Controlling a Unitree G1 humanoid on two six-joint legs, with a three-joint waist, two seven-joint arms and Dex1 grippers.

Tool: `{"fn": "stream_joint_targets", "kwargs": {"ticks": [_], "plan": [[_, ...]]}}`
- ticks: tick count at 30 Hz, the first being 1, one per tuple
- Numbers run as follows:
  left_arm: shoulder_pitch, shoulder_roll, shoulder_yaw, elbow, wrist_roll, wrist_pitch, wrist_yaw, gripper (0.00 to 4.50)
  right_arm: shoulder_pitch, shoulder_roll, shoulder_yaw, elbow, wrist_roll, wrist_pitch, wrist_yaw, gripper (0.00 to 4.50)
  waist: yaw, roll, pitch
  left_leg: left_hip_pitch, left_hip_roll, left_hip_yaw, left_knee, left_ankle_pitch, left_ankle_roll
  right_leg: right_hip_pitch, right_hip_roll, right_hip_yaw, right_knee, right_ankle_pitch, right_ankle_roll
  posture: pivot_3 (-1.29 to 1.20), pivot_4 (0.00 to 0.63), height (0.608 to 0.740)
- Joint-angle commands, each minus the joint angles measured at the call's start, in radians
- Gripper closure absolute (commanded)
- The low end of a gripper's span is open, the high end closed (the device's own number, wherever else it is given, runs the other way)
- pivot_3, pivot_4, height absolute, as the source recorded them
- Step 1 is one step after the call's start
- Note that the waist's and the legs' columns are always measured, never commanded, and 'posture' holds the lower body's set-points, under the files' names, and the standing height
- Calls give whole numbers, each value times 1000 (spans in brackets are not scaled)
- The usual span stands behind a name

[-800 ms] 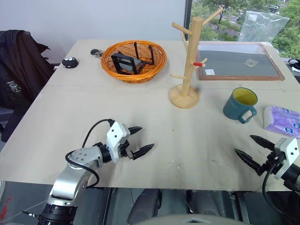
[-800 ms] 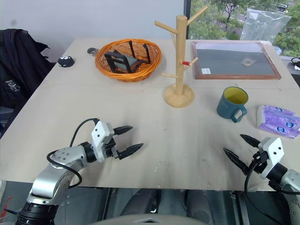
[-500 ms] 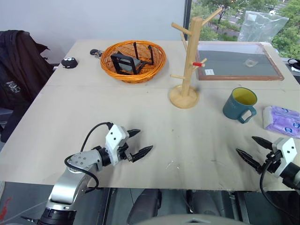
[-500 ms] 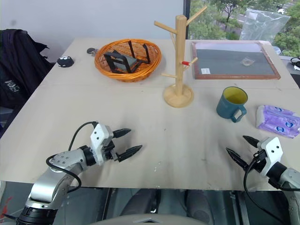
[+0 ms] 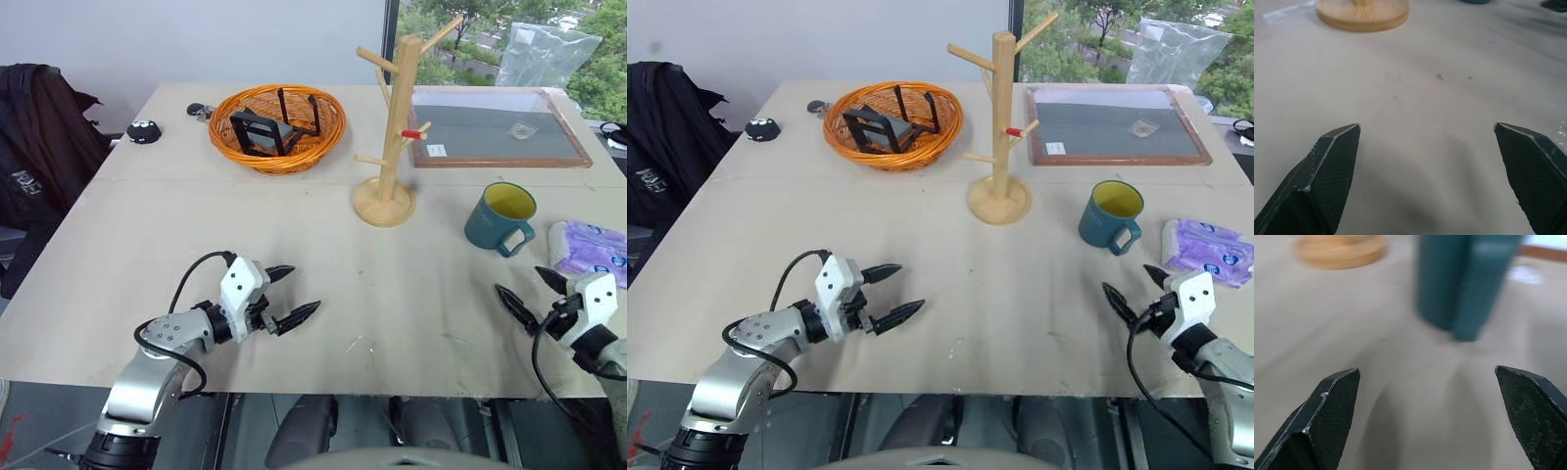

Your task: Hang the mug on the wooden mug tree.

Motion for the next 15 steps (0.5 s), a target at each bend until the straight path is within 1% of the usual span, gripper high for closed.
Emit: {"fn": "stream_joint_targets", "kwargs": {"ticks": [1, 3, 6, 10, 15], "plan": [[-30, 18, 20, -38, -47, -13, -47, 0, -18, 85, 19, -140, -49, 70, -200, 40, 0, 0, 0, 0, 0, 0, 0, 0, 0, 0, 0, 0, 0, 0, 0, 0, 150, 740], [-57, 42, 3, -54, -73, -6, -105, 0, -36, 156, 47, -185, -85, 108, -301, 40, 0, 0, 0, 0, 0, -1, 0, 2, -3, -1, 0, -1, 0, 0, 0, 0, 150, 740], [-130, 89, -33, -70, -91, 8, -192, 0, -83, 218, 62, -182, -163, 112, -427, 40, -2, 1, 0, 0, 0, -1, 0, 2, -3, -1, 0, 0, 1, 0, 0, 0, 150, 740], [-241, 94, -42, -91, -164, 89, -209, 0, -122, 253, 72, -181, -186, 129, -488, 40, -3, 1, 0, 0, -2, -1, 0, 3, -4, -1, 2, -1, 1, 0, 0, 0, 150, 740], [-351, 104, -78, -126, -191, 185, -205, 0, -179, 272, 87, -116, -247, 133, -569, 40, -10, 1, 0, 0, -1, 0, -1, 3, -5, -2, 5, 0, 1, 0, 0, 0, 150, 740]]}}
